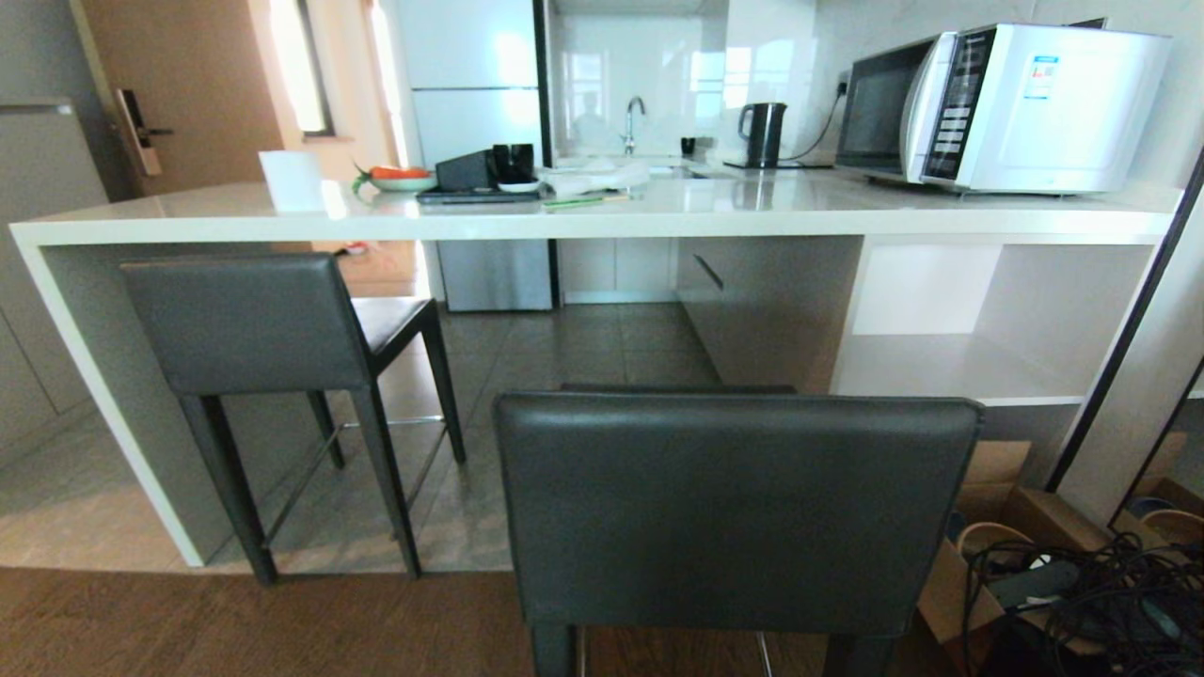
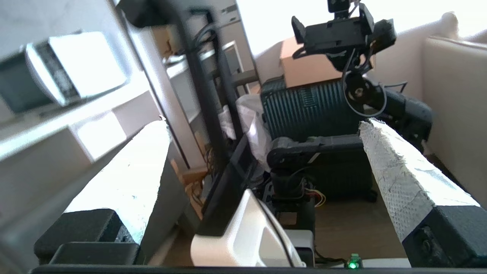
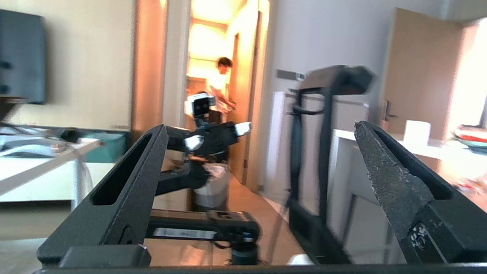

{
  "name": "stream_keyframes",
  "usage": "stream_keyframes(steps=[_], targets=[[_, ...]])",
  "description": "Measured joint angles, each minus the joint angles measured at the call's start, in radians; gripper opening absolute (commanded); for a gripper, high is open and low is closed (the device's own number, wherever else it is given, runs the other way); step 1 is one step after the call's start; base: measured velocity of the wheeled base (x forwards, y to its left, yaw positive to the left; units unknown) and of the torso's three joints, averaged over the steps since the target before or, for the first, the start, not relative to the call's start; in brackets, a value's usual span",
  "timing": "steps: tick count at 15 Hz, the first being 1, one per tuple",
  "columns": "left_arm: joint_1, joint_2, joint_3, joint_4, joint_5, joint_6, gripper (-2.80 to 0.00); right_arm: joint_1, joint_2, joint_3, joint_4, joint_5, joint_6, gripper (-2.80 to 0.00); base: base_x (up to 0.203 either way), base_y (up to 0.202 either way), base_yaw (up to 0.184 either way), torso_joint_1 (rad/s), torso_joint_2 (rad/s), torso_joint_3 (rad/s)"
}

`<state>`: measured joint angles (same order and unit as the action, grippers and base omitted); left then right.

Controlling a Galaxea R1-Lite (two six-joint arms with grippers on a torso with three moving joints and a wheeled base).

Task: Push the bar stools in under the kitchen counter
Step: Pull the gray chair out from under the dining table

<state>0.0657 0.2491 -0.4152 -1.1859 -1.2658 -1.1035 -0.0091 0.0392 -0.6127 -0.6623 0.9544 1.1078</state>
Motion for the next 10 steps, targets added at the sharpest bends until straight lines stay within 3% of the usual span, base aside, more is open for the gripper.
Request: stream_keyframes(steps=[3,7,10], targets=[[0.000,-0.001,-0.058,-0.061,-0.001,-0.098,0.00,0.000,-0.030,-0.020,0.010,-0.008,0.012,0.00,0.000,0.000,0.000,0.000,0.00,0.000],[0.000,-0.001,-0.057,-0.225,-0.005,-0.287,0.00,0.000,-0.038,-0.013,0.011,-0.009,0.012,0.00,0.000,0.000,0.000,0.000,0.00,0.000],[-0.023,-0.009,-0.037,-0.265,-0.004,-0.327,0.00,0.000,-0.038,-0.010,0.011,-0.025,0.011,0.00,0.000,0.000,0.000,0.000,0.00,0.000]])
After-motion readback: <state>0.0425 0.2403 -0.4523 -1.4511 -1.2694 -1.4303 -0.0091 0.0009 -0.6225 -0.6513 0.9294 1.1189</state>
